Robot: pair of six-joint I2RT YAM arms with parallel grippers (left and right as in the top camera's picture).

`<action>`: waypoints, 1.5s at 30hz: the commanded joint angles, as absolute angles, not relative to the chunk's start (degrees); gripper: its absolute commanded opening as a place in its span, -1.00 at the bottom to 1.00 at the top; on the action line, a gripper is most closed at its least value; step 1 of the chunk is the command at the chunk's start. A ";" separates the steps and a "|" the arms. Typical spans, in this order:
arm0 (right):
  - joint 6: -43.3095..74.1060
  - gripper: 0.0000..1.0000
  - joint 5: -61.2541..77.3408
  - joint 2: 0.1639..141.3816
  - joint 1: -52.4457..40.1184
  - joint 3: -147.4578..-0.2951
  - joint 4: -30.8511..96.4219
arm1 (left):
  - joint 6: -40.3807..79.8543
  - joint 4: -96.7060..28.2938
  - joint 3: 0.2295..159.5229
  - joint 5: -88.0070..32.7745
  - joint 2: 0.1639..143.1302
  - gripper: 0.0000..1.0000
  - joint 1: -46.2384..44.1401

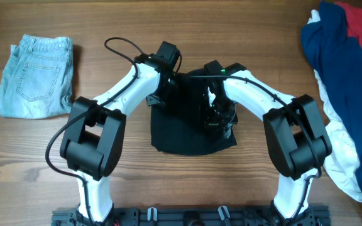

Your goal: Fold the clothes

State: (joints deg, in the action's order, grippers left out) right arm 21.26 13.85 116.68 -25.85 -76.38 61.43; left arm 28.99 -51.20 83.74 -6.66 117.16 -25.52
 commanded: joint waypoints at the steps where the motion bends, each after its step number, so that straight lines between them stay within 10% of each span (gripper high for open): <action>1: 23.77 -0.91 1.28 118.76 -24.88 -75.31 59.96 | 26.00 -51.77 85.03 -4.97 113.16 -0.31 -24.95; 8: 23.99 -0.91 2.46 117.73 -24.88 -75.31 60.05 | 21.39 -39.24 86.50 0.27 107.66 0.28 -21.74; 32: 24.23 -0.91 3.84 117.73 -24.88 -75.31 59.16 | 19.11 -30.02 86.48 -14.94 122.91 0.28 -14.90; 38: 24.60 -0.91 1.50 117.73 -24.88 -75.31 58.46 | 16.67 -38.02 86.48 -11.03 126.08 0.09 -14.83; 45: 24.62 -0.91 -5.50 117.73 -23.79 -75.31 54.72 | 16.97 -54.87 86.48 -4.29 126.17 -0.78 -14.83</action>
State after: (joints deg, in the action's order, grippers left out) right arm 23.20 7.33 115.55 -25.78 -76.36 59.11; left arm 17.58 -48.01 88.05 -9.39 123.48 -14.68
